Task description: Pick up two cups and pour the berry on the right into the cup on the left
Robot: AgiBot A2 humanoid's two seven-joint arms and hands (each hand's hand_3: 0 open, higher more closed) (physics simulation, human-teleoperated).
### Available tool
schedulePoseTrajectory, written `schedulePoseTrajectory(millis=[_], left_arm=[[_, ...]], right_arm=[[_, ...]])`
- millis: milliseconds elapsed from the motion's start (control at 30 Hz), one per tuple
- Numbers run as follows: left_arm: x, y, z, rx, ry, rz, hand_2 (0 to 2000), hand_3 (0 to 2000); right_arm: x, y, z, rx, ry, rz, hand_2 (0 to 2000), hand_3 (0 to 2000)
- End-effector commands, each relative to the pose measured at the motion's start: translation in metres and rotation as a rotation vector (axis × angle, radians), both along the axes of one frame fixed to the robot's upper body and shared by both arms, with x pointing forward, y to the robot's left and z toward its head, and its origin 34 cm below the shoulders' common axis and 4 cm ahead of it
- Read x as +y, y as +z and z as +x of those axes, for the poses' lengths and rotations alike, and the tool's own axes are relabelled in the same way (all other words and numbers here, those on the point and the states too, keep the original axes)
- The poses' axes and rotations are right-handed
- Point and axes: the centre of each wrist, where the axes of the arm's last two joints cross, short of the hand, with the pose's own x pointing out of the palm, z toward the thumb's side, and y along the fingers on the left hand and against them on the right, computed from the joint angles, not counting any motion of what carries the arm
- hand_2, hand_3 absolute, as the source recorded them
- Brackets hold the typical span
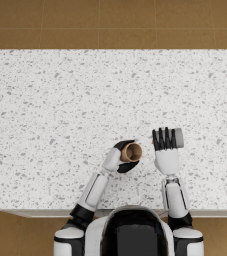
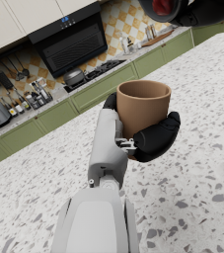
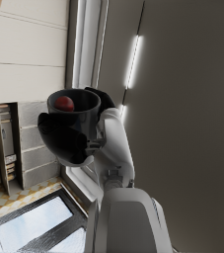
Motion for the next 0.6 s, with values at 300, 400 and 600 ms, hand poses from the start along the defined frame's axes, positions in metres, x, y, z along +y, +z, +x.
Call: schedulePoseTrajectory(millis=[300, 400, 600], left_arm=[[-0.0026, 0.009, 0.0035, -0.021, 0.002, -0.024, 2000, 1280], [-0.0007, 0.011, 0.0026, -0.028, 0.009, -0.031, 2000, 1280], [0.0008, 0.0028, -0.0012, -0.003, 0.008, -0.02, 2000, 1280]], right_arm=[[-0.0019, 0.0004, 0.0001, -0.05, -0.122, -0.142, 2000, 1280], [-0.0019, 0.0005, 0.0, -0.052, -0.128, -0.148, 2000, 1280], [-0.0019, 0.0005, 0.0, -0.053, -0.13, -0.152, 2000, 1280]])
